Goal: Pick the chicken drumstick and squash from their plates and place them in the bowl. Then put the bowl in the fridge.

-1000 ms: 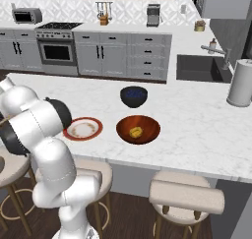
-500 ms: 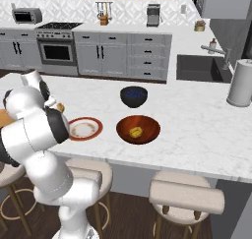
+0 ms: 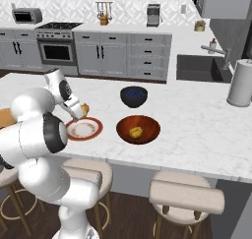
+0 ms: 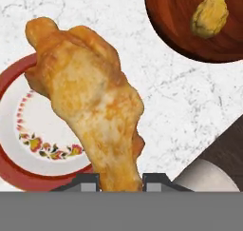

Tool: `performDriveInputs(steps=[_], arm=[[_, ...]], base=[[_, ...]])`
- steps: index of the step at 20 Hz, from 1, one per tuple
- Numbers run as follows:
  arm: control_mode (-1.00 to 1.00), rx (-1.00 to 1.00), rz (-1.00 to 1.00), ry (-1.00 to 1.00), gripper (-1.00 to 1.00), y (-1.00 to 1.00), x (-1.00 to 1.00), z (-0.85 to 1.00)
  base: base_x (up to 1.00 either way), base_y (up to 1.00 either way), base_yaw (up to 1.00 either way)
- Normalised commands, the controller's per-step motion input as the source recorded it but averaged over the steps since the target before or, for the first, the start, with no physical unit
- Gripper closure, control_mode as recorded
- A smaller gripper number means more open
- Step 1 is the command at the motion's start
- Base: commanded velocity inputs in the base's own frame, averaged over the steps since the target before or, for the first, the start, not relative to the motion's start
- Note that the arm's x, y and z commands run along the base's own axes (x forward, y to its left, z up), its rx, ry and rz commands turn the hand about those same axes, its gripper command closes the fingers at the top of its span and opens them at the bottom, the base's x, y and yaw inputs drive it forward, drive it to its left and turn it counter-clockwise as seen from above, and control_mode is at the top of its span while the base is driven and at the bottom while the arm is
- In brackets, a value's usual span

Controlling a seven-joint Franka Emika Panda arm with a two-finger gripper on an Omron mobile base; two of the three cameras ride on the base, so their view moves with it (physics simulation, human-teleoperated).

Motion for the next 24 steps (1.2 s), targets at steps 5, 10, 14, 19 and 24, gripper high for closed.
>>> performDriveInputs(steps=[5,10,14,19,24], arm=[[-1.0,-0.03,-0.06,0.08,1.0,-1.0,0.44,0.0],[-1.0,0.0,-0.05,0.11,1.0,-1.0,0.42,0.0],[-1.0,0.0,0.0,0.1,1.0,-1.0,0.17,-0.21],[-1.0,0.0,0.0,0.15,1.0,-0.9,0.21,-0.42],[-1.0,0.02,0.0,0.17,1.0,-0.26,0.57,-0.63]], base=[[0.0,0.0,0.0],[0.0,0.0,0.0],[0.0,0.0,0.0],[0.0,0.0,0.0],[0.0,0.0,0.0]])
